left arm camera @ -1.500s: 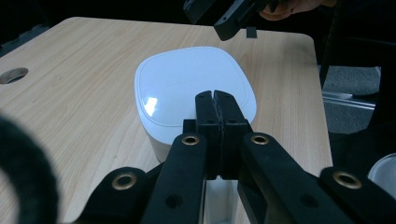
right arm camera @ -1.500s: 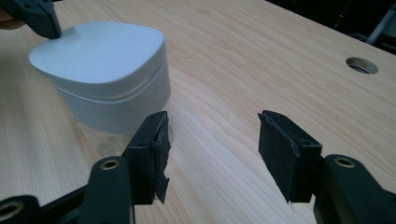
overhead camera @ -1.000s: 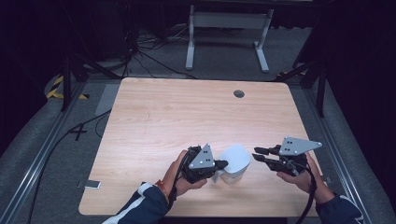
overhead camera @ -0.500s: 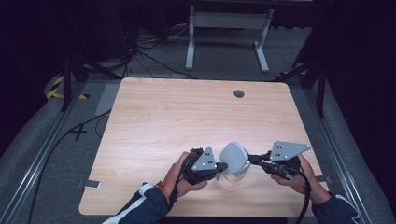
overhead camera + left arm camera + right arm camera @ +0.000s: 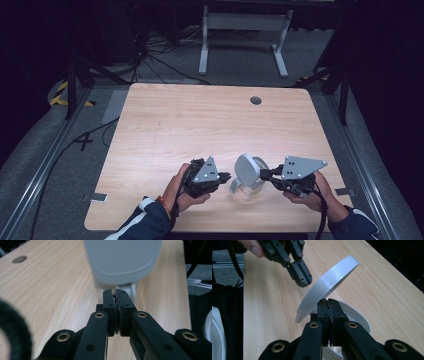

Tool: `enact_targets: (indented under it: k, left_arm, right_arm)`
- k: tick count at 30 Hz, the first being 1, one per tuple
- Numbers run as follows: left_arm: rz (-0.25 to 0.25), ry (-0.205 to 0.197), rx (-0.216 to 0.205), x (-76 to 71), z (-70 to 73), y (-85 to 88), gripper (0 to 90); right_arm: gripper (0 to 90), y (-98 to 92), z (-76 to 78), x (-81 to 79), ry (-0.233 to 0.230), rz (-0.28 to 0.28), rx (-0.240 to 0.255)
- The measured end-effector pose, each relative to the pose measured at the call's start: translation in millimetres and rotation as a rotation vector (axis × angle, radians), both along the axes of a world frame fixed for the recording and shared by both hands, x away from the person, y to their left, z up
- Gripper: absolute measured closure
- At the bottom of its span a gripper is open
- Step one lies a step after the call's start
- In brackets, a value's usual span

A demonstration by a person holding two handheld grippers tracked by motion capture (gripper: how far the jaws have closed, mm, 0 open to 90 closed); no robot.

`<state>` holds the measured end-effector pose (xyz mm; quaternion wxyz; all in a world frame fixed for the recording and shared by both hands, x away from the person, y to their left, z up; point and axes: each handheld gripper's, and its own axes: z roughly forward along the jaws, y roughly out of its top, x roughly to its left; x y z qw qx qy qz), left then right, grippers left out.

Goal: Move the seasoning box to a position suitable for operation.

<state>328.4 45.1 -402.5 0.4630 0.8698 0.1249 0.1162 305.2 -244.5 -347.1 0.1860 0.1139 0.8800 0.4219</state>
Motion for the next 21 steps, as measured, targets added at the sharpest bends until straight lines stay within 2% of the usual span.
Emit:
enact_targets:
  k: [2,5,8,12,21]
  left_arm:
    - [0.013,0.001,0.005,0.5,-1.5,4.8,86.5]
    - [0.063,0.017,0.027,3.5,-9.2,23.6,85.3]
    - [0.087,0.027,0.025,4.4,-13.2,31.2,84.6]
    - [0.134,0.032,0.043,4.9,-20.6,50.6,83.4]
    - [0.182,0.046,0.075,9.9,-35.7,83.5,76.6]
  right_arm:
    - [88.8,2.6,0.3,-1.1,-0.004,0.007,0.001]
    - [88.6,5.5,0.2,-2.0,-0.008,0.015,0.001]
    - [88.6,6.4,0.1,-2.3,-0.004,0.018,-0.001]
    - [88.4,5.7,0.7,-3.0,-0.009,0.020,0.004]
    - [87.4,0.1,-0.5,2.0,-0.012,0.006,0.010]
